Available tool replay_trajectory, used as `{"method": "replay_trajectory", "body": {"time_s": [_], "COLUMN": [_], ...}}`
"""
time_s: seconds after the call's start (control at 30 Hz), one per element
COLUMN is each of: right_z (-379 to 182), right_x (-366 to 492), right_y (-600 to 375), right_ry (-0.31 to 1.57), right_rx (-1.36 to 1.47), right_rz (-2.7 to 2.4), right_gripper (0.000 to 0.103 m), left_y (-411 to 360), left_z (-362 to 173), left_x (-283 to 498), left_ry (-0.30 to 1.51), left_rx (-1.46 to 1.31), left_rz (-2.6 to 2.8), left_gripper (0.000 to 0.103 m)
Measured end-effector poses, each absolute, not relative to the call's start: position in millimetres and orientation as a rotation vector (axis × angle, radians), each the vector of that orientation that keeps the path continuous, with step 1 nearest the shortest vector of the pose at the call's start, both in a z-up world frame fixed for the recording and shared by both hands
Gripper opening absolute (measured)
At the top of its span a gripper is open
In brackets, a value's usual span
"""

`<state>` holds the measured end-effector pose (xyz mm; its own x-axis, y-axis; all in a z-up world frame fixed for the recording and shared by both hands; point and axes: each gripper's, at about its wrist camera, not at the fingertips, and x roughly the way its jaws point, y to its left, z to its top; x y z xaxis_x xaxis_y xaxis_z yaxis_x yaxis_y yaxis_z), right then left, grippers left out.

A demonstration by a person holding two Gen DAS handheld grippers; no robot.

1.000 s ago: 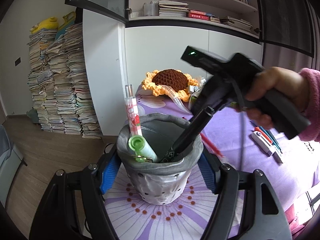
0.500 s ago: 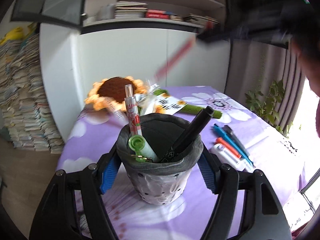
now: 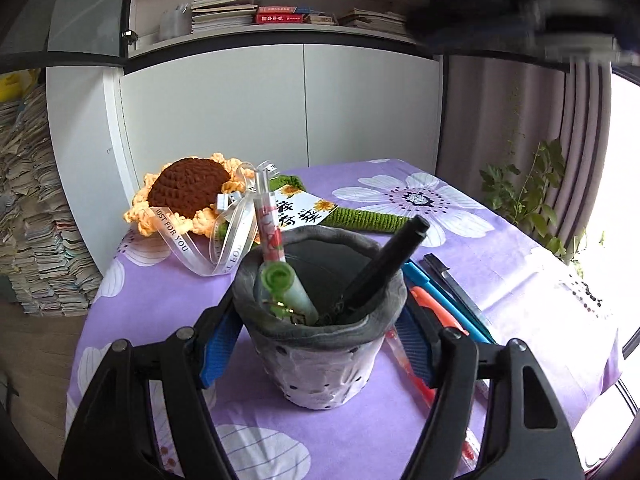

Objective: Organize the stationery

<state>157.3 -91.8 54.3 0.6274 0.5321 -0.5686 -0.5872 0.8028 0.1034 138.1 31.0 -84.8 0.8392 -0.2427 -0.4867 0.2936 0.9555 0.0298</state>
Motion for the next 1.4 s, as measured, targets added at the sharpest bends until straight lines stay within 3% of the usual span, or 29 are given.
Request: {"method": "replay_trajectory", "body": {"time_s": [0.3,0.73,1.03,1.23,1.4], "right_z": [-46,-107,-111,-111,-112], "right_x": [199,205,215,228,229], "right_y": [-107,-82,-70,-61,-54], "right_ry": [1.075,1.38,1.374,1.348,1.318], "right_rx": [-0.023,0.013,-0.053,-0.109,-0.132], "right_rz": [0.63,0.528,0.441,0.412,0.436], "right_gripper": [0.004,0.005,0.015,0.017,0.014], "left_y": [51,63,65,65,65], "left_z": [-85,-90,-89,-90,-90], "left_x": [126,124,123,121,118], "left_ry": [0.484,0.496,0.5,0.498,0.493], "left_rx": [0.152,0.115,0.104,0.101,0.1], "left_rz": [-0.194,-0.21,-0.223,-0.224,-0.231], "left_gripper": [0.07,0.071,0.071,0.071,0.077]}}
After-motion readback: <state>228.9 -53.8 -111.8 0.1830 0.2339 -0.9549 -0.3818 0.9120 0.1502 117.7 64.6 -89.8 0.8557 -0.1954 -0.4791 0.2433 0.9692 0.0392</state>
